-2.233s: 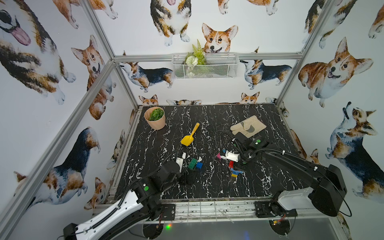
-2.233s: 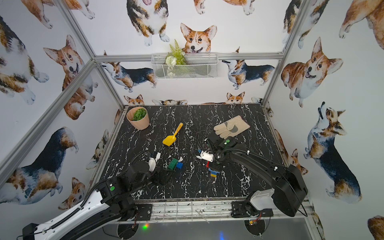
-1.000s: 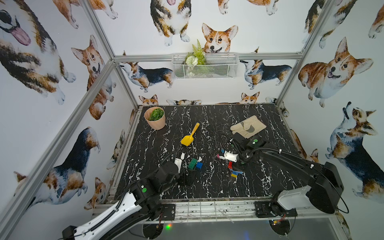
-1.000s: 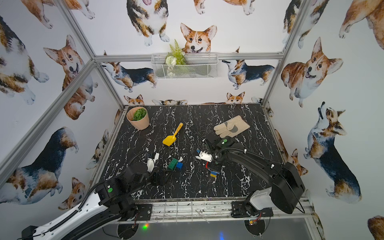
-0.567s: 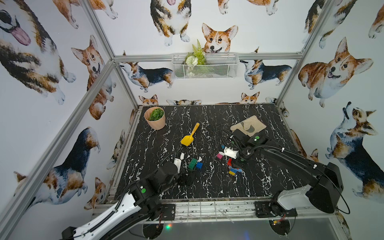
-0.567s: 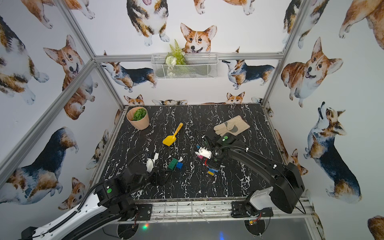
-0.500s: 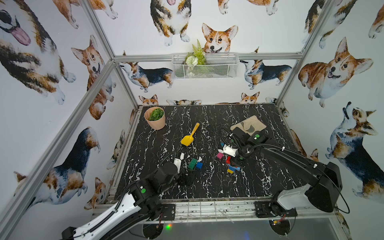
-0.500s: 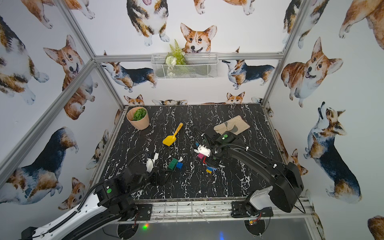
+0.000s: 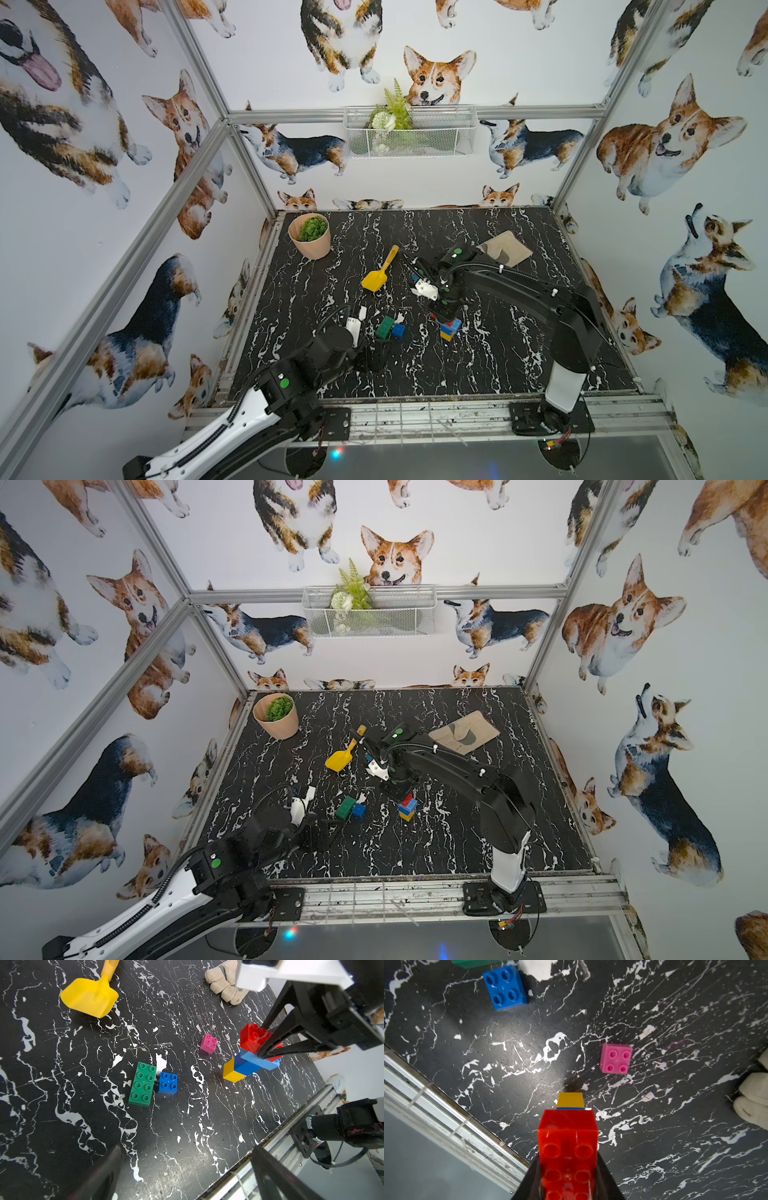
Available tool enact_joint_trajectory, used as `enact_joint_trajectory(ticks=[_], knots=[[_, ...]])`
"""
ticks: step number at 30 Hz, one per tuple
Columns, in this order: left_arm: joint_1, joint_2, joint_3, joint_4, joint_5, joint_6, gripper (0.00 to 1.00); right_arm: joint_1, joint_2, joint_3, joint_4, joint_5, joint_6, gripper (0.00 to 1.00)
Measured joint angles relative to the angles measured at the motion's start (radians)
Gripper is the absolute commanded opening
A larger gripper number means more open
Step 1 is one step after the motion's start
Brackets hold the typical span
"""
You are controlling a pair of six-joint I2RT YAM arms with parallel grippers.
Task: Assemble a spoon with lego
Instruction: Place the lego brick at the center of the board.
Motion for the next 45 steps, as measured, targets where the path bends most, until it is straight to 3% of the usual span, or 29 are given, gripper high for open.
enact_joint_trajectory(ticks=[9,27,45], knots=[[0.0,-0.006,0.0,-0.006,-0.002,-0.001,1.0,0.033,0.077,0.102,-0.021,0.001,0.064,0.02],[-0.002,-0.01,-0.002,-0.01,-0.002,-0.004,1.0,0.061,0.125,0.122,0.058,-0.032,0.116,0.08],[-0.013,-0.013,-0.003,-0.019,-0.02,-0.012,1.0,0.075,0.135,0.122,0.066,-0.047,0.124,0.45]])
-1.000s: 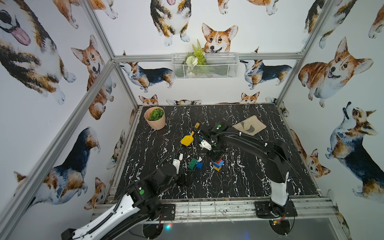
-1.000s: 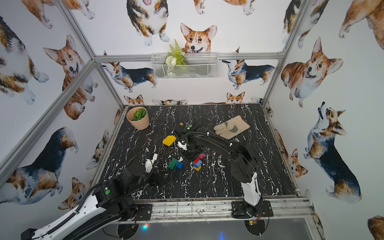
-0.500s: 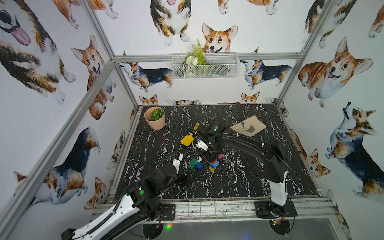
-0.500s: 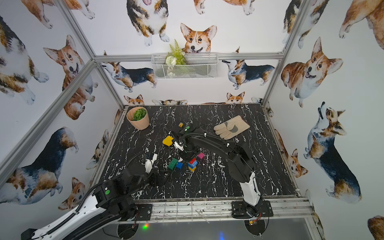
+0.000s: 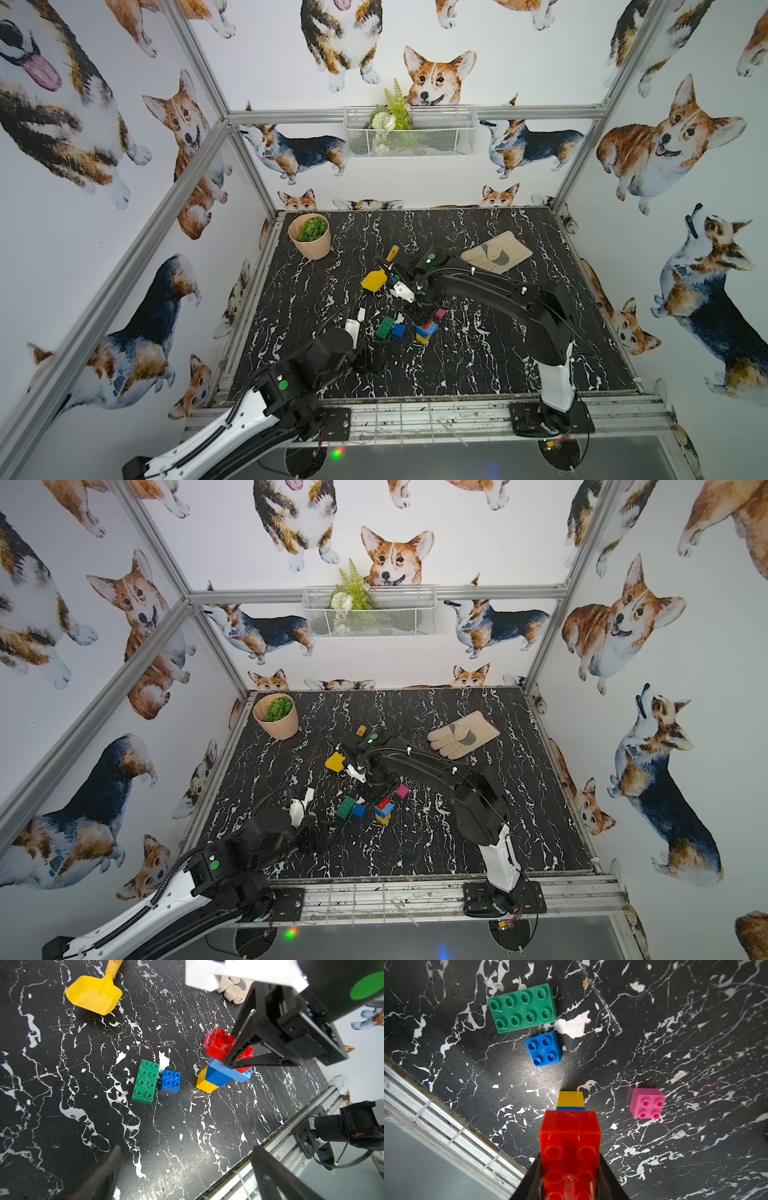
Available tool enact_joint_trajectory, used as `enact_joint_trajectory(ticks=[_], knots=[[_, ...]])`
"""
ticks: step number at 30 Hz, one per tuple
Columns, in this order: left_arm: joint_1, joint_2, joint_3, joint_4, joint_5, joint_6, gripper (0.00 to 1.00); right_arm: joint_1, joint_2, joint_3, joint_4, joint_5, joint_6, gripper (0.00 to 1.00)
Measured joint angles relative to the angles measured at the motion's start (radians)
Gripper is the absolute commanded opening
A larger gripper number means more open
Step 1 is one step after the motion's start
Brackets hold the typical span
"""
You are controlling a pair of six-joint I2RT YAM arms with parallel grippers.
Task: Assemble a spoon with lego
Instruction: Place the lego brick at the center of the board, then pick up the lego brick from the center of the board.
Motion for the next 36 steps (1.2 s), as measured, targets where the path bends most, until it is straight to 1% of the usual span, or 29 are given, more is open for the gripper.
enact_joint_trajectory(ticks=[2,4,9,14,16,18,21,23,28,30,32,36], knots=[[0.0,0.002,0.0,0.0,0.0,0.0,1.0,0.002,0.0,0.002,0.001,-0.005,0.0,0.49],[0.0,0.002,0.0,0.0,0.0,0.0,1.0,0.002,0.0,0.004,0.004,-0.008,0.0,0.5],[-0.002,0.002,0.0,-0.001,-0.002,0.0,1.0,0.002,-0.001,0.011,0.013,-0.017,0.0,0.61],[-0.005,0.0,0.0,-0.008,-0.004,0.0,1.0,0.002,-0.022,0.016,0.023,-0.016,-0.001,0.62],[-0.006,0.0,0.0,-0.011,-0.006,-0.001,1.0,-0.007,-0.055,0.018,0.027,-0.016,-0.003,0.72],[-0.007,0.0,0.0,-0.016,-0.007,-0.002,1.0,-0.027,-0.109,0.013,0.035,-0.021,-0.004,0.75],[-0.008,-0.007,0.0,-0.016,-0.01,-0.003,1.0,-0.088,-0.218,-0.03,0.061,-0.011,0.004,0.78],[-0.008,-0.009,0.0,-0.018,-0.012,-0.004,1.0,-0.141,-0.287,-0.087,0.083,-0.006,0.016,0.78],[-0.008,-0.006,0.002,-0.021,-0.021,-0.003,1.0,-0.256,-0.394,-0.239,0.123,-0.014,0.026,0.79],[-0.008,-0.002,0.003,-0.022,-0.026,-0.003,1.0,-0.287,-0.399,-0.306,0.142,-0.011,0.026,0.79],[-0.008,0.001,0.005,-0.023,-0.026,-0.003,1.0,-0.293,-0.381,-0.363,0.161,-0.009,0.025,0.79],[-0.008,0.005,0.006,-0.023,-0.032,-0.003,1.0,-0.297,-0.317,-0.415,0.204,-0.01,0.018,0.79]])
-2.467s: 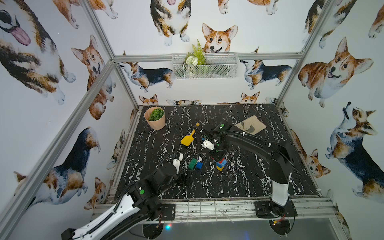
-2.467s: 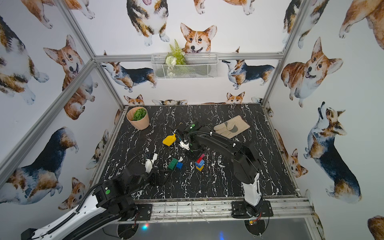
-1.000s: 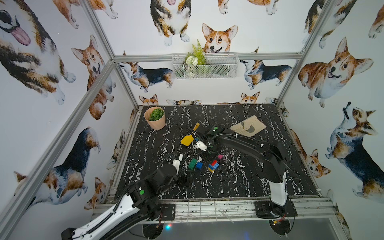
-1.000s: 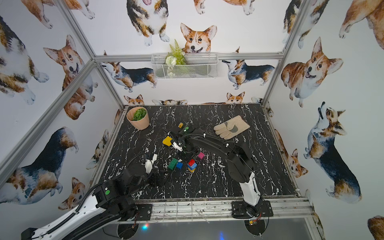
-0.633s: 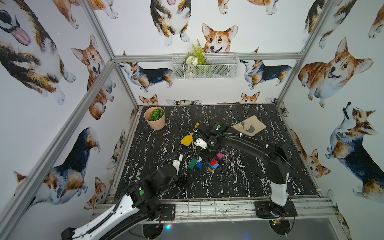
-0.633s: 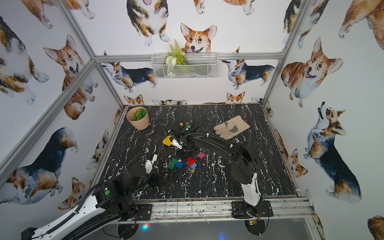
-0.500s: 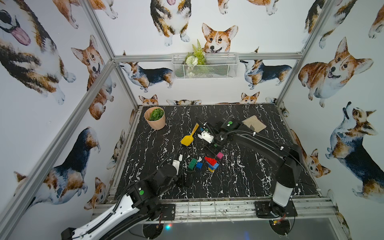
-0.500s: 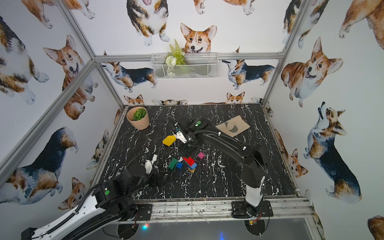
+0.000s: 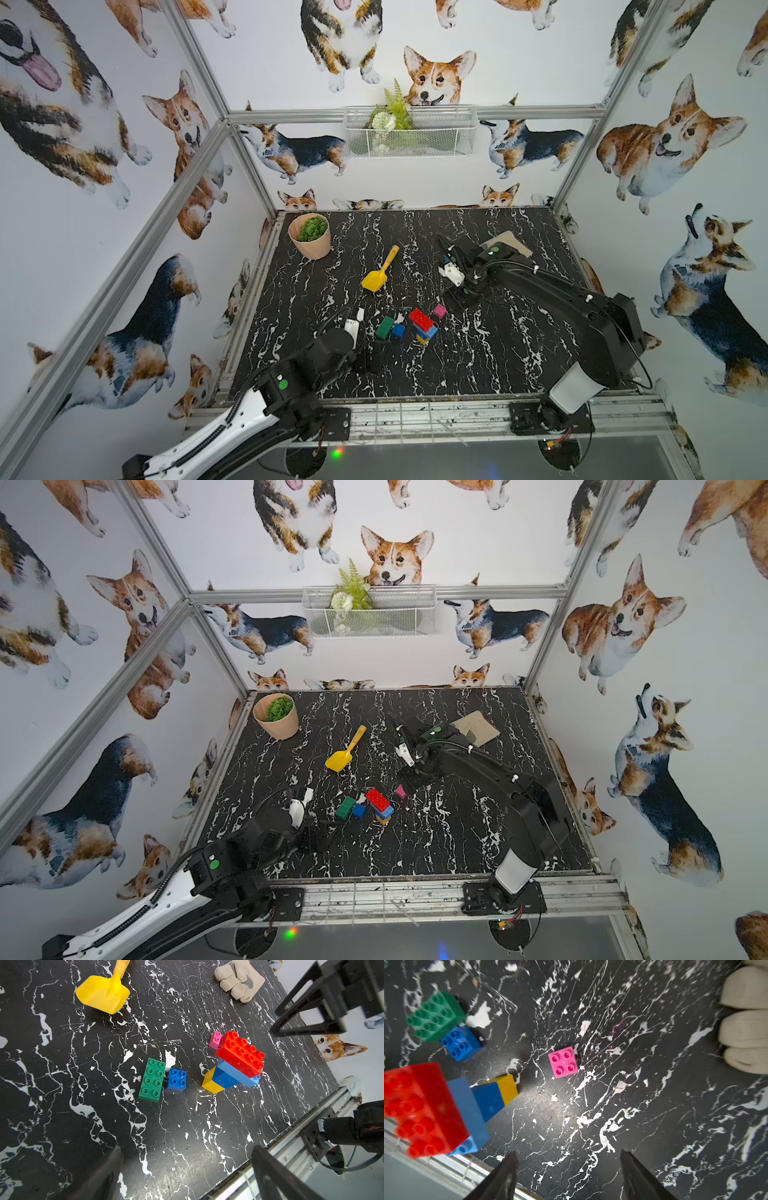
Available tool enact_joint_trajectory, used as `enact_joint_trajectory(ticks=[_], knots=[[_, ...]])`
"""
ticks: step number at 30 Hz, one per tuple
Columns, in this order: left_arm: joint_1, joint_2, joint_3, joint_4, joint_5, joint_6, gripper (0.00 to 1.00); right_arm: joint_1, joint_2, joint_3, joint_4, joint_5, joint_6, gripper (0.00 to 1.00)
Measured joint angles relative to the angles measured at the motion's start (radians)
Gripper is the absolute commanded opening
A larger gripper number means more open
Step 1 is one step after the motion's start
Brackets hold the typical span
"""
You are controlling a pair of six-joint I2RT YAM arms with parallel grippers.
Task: Assemble a spoon with lego
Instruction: Pick up the lego brick from the center of the board.
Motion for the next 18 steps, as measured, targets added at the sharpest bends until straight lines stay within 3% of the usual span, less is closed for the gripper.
enact_joint_trajectory(ticks=[18], knots=[[-0.002,0.005,0.0,-0.011,-0.001,-0.008,1.0,0.02,0.282,0.048,0.159,-0.021,-0.029,0.69]])
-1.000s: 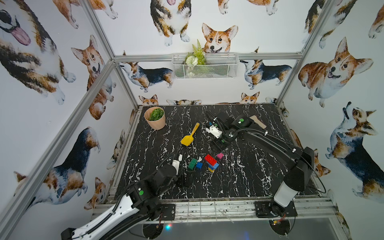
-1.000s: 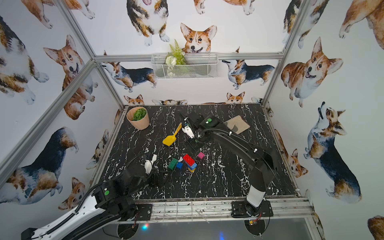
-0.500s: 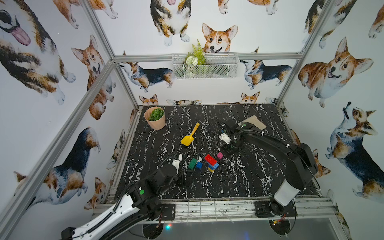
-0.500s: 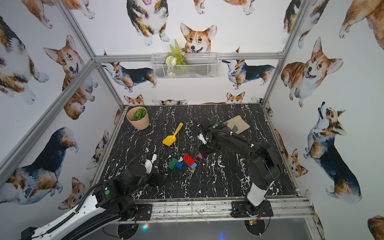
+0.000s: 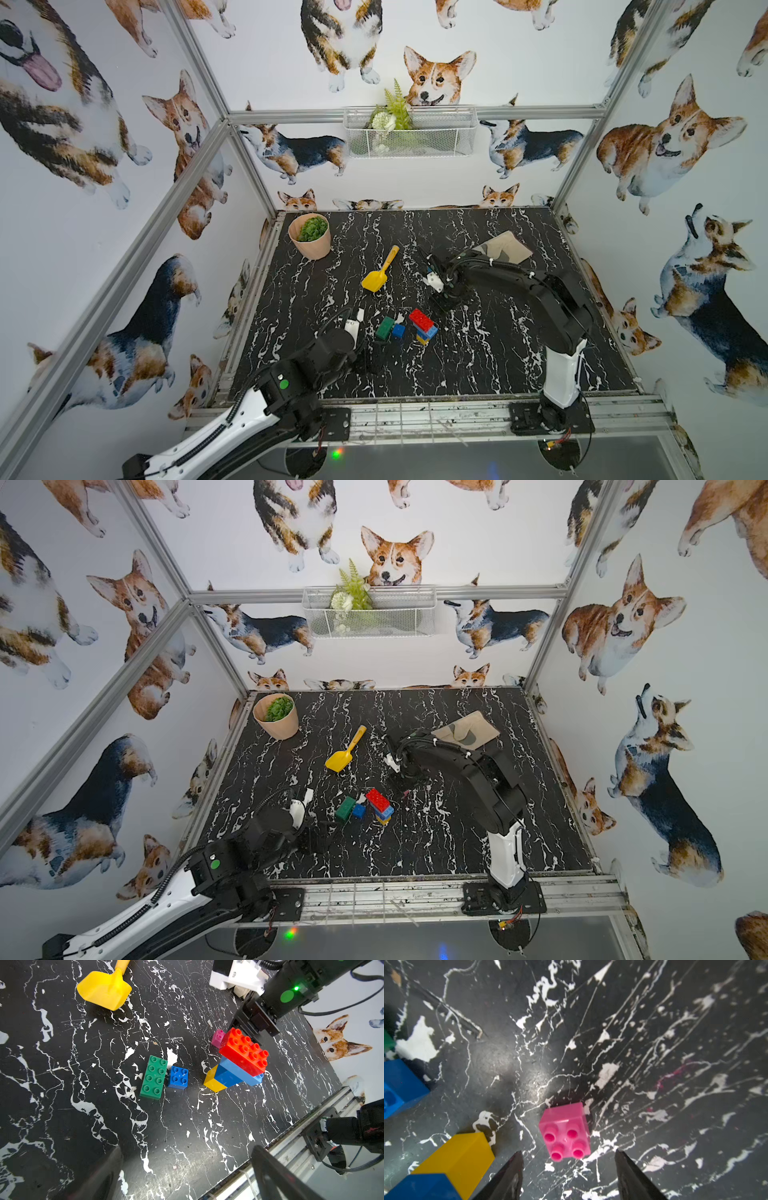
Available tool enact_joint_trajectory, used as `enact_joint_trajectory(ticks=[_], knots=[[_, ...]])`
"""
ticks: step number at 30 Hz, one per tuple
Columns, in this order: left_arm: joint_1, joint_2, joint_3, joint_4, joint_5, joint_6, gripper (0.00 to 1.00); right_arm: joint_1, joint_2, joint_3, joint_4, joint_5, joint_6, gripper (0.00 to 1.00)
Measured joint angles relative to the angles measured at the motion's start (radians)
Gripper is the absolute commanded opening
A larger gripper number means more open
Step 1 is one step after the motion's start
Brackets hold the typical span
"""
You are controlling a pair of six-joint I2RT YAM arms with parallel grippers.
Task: Assemble a spoon with lego
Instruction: Pick up the lego brick from the center of the board.
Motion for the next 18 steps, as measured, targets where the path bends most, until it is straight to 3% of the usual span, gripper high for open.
enact_joint_trajectory(ticks=[7,18], knots=[[0.0,0.007,0.0,-0.003,0.0,0.0,1.0,0.0,0.027,0.009,0.022,0.024,-0.003,0.64],[0.0,0.024,0.0,-0.003,-0.004,0.0,1.0,0.0,0.037,0.007,0.025,0.035,-0.024,0.45]])
